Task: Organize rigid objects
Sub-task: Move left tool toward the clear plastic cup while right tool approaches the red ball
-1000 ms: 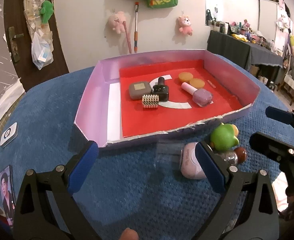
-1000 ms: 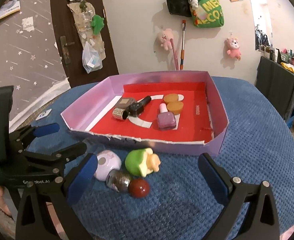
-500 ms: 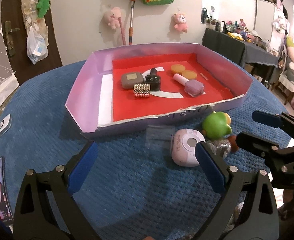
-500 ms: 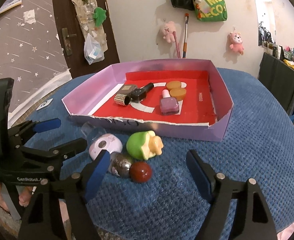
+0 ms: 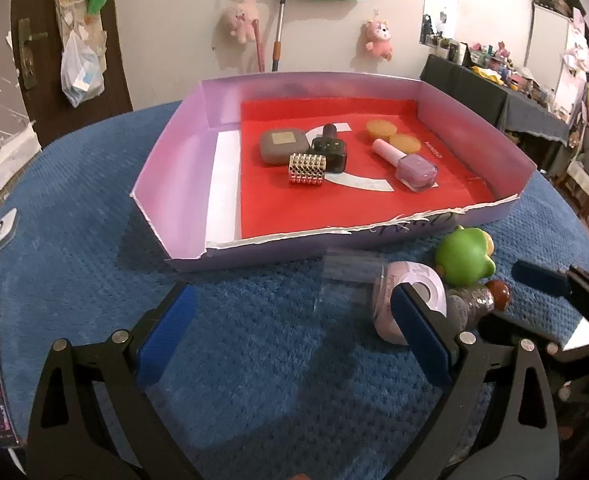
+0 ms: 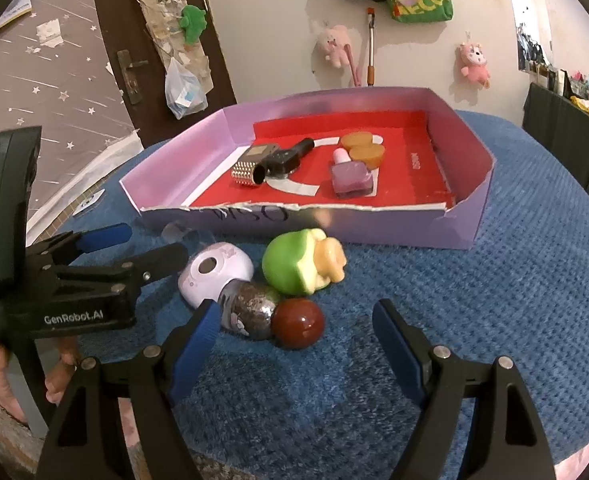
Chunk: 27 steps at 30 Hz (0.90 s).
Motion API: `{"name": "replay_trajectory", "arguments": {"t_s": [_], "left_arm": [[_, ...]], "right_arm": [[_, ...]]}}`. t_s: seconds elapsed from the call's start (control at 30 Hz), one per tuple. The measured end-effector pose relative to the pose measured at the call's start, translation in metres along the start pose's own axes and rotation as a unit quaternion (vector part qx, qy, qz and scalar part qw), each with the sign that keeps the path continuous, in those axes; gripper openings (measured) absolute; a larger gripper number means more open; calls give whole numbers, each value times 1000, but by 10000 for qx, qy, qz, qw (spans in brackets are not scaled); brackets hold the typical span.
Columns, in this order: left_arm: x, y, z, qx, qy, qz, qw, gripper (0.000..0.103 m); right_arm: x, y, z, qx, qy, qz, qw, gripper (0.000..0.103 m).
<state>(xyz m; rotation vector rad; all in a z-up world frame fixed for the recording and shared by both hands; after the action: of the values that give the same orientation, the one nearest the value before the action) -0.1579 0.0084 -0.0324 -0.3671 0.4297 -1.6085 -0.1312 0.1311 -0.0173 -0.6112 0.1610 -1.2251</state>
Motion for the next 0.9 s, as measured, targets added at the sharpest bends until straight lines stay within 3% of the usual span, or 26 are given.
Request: {"name": "replay_trajectory", "arguments": {"t_s": [0.43, 0.67, 0.83, 0.9], "left_arm": [[21, 2, -10, 56, -276, 97, 9996, 99], [19, 4, -12, 104, 25, 181, 9998, 99], [6, 2, -9, -2, -109, -81, 9999, 99], [5, 3, -10, 28, -72, -81, 9999, 98]], "right_arm": [[-5, 5, -3, 61, 198, 30, 9998, 81], [4, 0, -8, 39, 71, 41, 10000, 81], [6, -2, -11, -9, 30, 36, 10000, 77], [7, -2, -11, 13, -15, 67, 10000, 69]]}}
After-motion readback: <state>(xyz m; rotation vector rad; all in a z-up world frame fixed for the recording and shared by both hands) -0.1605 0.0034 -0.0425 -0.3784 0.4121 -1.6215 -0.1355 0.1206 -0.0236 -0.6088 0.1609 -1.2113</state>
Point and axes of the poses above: each gripper's, at about its wrist camera, not at the fingertips, and z roughly against the way its jaws point, x to its left, y to its underside, the point moved 8 cm from there along -z, roughly the way its jaws point, and after that the axes turned 15 degrees about x, right-handed, at the moved point
